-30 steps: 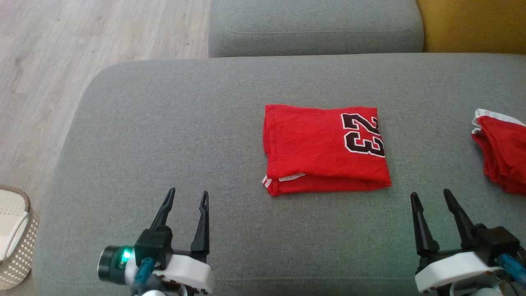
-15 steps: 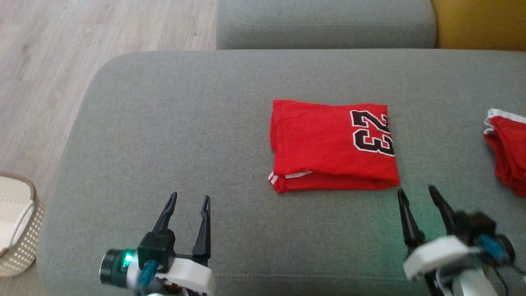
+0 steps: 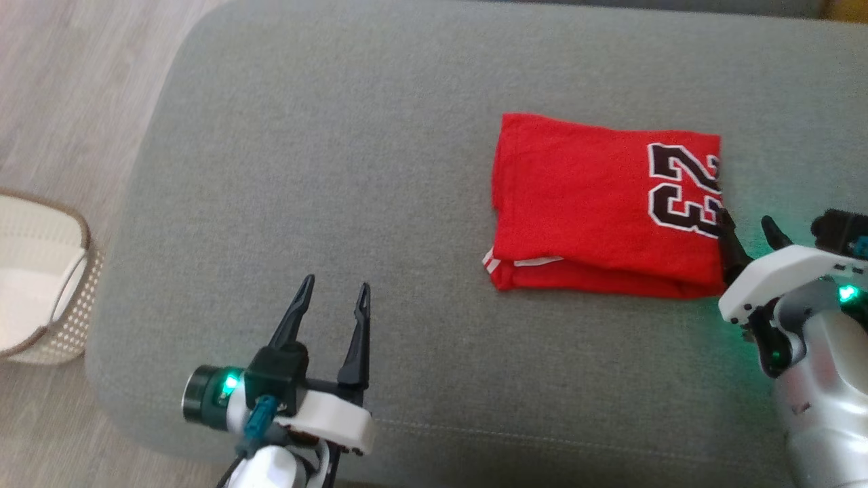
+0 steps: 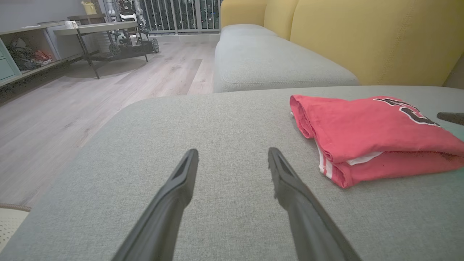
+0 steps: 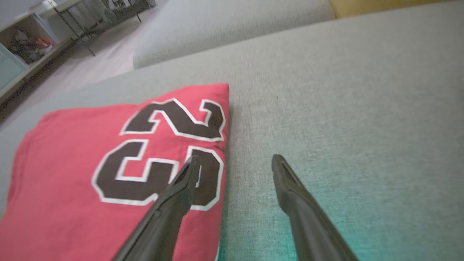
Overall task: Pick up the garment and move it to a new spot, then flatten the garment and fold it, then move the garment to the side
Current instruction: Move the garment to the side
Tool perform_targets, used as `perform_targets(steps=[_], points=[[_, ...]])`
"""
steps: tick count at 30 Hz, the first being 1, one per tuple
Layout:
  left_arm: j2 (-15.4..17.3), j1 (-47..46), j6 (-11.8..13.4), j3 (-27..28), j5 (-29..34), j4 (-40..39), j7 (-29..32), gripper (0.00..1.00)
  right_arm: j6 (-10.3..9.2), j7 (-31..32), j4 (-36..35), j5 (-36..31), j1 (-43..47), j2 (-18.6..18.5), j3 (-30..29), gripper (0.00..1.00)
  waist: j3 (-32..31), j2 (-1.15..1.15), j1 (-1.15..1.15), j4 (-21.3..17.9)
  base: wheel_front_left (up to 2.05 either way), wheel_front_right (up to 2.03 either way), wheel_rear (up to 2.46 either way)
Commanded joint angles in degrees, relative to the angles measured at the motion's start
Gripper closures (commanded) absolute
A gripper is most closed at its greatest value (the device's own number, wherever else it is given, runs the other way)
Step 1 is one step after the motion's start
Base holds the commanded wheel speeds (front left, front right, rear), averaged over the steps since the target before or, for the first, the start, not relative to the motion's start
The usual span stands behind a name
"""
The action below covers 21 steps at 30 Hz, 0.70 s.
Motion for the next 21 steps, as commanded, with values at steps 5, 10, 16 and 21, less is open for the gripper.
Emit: perform_targets(steps=[5, 10, 16, 21], points=[[-0.3, -3.5, 1.0, 0.9, -0.6, -1.8, -0.3, 0.00, -0.02, 3.6, 5.5, 3.5, -4.6, -1.2, 5.1, 0.00, 2.4, 0.00, 0.00, 1.4, 0.00, 0.00, 0.00], [-0.4, -4.0, 1.2, 0.8, -0.8, -1.6, -0.3, 0.00, -0.02, 5.6, 8.4, 6.4, -5.3, -0.7, 8.1, 0.54, 2.4, 0.00, 0.00, 0.8, 0.00, 0.00, 0.00], [-0.4, -3.8, 1.6, 1.2, -0.7, -1.8, -0.3, 0.00, -0.02, 3.4, 8.8, 8.5, -5.9, -1.6, 12.4, 1.00, 1.8, 0.00, 0.00, -1.6, 0.00, 0.00, 0.00], [-0.4, -3.3, 1.4, 2.0, -0.2, -1.9, -0.3, 0.00, -0.02, 1.3, 6.4, 9.5, -7.4, -3.1, 14.8, 1.00, 1.3, 0.00, 0.00, -5.7, 0.00, 0.00, 0.00]])
